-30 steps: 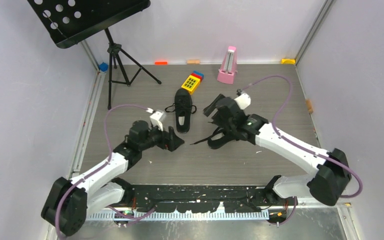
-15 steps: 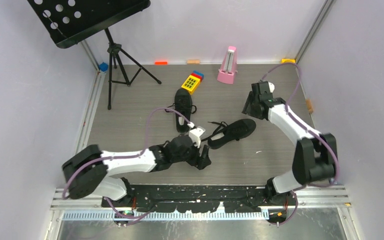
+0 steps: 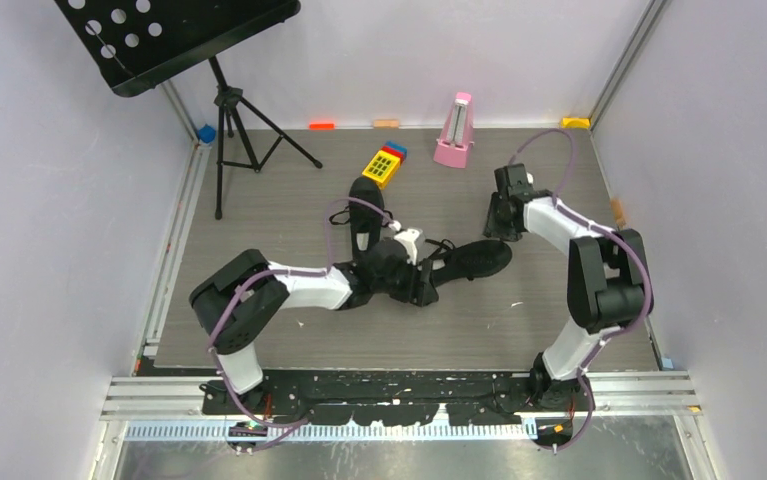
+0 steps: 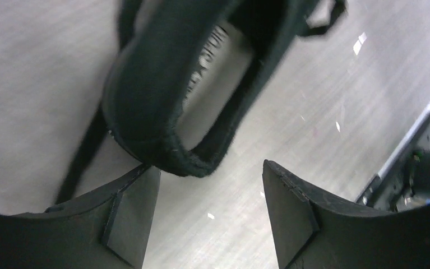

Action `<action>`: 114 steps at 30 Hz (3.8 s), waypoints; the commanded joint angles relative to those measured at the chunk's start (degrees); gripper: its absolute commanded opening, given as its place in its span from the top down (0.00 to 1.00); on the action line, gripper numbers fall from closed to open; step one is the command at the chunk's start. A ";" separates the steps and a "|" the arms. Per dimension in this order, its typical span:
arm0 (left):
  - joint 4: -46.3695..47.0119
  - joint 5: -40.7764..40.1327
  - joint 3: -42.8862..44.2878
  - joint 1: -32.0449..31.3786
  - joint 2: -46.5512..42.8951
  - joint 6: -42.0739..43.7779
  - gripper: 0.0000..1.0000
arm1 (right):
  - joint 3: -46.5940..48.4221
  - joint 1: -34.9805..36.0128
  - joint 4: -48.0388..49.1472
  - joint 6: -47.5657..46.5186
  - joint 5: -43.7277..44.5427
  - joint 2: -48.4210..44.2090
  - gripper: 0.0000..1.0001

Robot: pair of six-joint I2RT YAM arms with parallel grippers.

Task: Tie the shoes
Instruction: Adjust the shoe at the center of the board, then pick up the shoe at the center of the board.

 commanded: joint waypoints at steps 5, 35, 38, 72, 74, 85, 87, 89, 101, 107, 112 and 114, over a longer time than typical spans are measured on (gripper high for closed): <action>-1.53 9.58 10.46 10.88 6.58 5.01 0.30 | -13.60 6.40 -5.80 4.35 -18.77 -18.07 0.64; -25.88 17.97 8.47 24.12 -19.73 16.34 0.26 | 13.19 14.16 -1.68 -17.07 -13.69 2.00 0.43; -27.13 18.39 8.08 24.70 -20.67 16.45 0.26 | 14.90 15.97 -1.80 -18.68 -12.51 5.52 0.45; -4.42 30.98 6.17 14.33 -28.10 33.92 0.12 | 22.13 19.19 1.94 -9.90 -18.02 -36.51 1.00; -2.72 30.54 5.22 12.90 -27.79 33.62 0.12 | 22.81 19.25 1.81 -9.54 -17.60 -37.12 1.00; 7.37 19.27 0.35 4.69 -25.49 31.63 0.16 | 22.45 19.25 3.37 -6.07 -14.20 -37.96 1.00; 8.01 20.20 0.31 4.48 -24.64 31.02 0.17 | 22.45 19.25 3.37 -5.61 -14.18 -37.79 1.00; 9.85 21.15 0.19 4.07 -23.67 30.41 0.18 | 22.26 19.20 3.57 -5.13 -14.18 -37.74 1.00; 13.04 24.65 1.81 2.20 -17.83 28.12 0.52 | 20.27 19.25 4.60 -3.39 -10.23 -37.90 1.00; 14.81 24.93 -0.48 2.14 -18.73 27.07 0.72 | 19.19 19.24 4.74 -3.35 -8.84 -38.18 1.00; 10.34 23.58 -0.84 2.14 -20.63 26.00 1.00 | 17.53 19.25 2.44 -1.66 -0.99 -37.89 1.00; 7.03 22.78 -1.52 2.14 -22.30 24.54 1.00 | 16.93 19.24 -0.87 0.33 5.36 -37.19 1.00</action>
